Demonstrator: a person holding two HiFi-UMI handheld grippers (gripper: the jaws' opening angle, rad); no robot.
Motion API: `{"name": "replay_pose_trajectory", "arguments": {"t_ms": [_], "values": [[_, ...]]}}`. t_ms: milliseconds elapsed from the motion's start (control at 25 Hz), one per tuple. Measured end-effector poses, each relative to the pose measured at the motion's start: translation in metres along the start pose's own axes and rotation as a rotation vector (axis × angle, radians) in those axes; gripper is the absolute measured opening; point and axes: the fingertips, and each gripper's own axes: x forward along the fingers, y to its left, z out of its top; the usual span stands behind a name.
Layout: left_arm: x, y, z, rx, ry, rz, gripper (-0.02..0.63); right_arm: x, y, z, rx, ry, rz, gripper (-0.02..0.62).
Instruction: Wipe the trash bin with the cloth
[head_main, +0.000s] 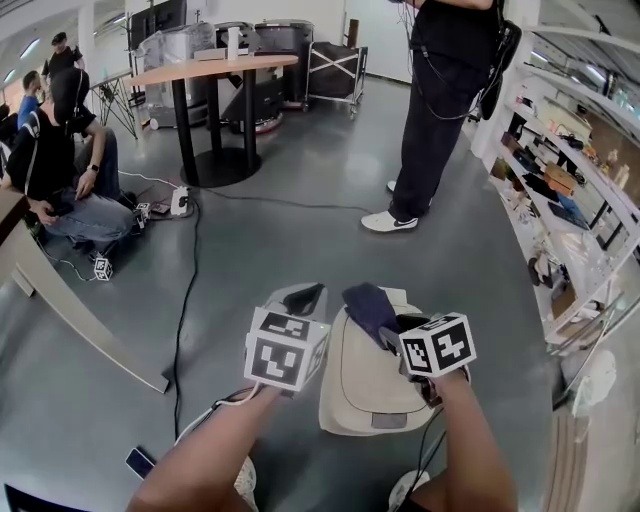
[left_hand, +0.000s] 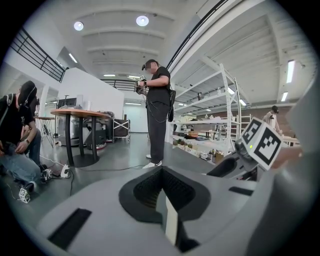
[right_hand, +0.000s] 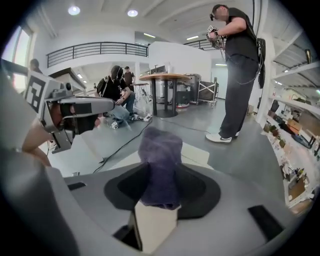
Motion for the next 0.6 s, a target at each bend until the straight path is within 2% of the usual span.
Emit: {"name": "replay_pose_trajectory", "arguments": {"t_ms": [80,160,240,360,480,600], "values": [[0.001,-0.003,0.001,0.005,0.000,-0.007,-0.003,0.005,0.002,-0.002,0.006,0.012,0.017,0.163],[0.003,-0.005,0.001,0.009,0.002,-0.010,-0.003,0.008,0.001,-0.003,0.014,0.024,0.011,0.101],[0.003,-0.005,0.000,0.008,0.004,-0.009,-0.003,0.011,0.000,-0.002,0.019,0.039,-0.003,0.080],[0.003,-0.005,0.000,0.009,0.003,-0.010,-0.003,0.013,0.003,-0.001,0.033,0.049,-0.001,0.072],[0.002,-0.003,0.001,0.010,0.005,-0.006,-0.003,0.013,0.013,0.004,0.049,0.043,0.034,0.070],[0.001,-0.001,0.000,0.008,0.005,-0.004,-0.003,0.017,0.020,0.005,0.024,0.050,0.029,0.069]]}}
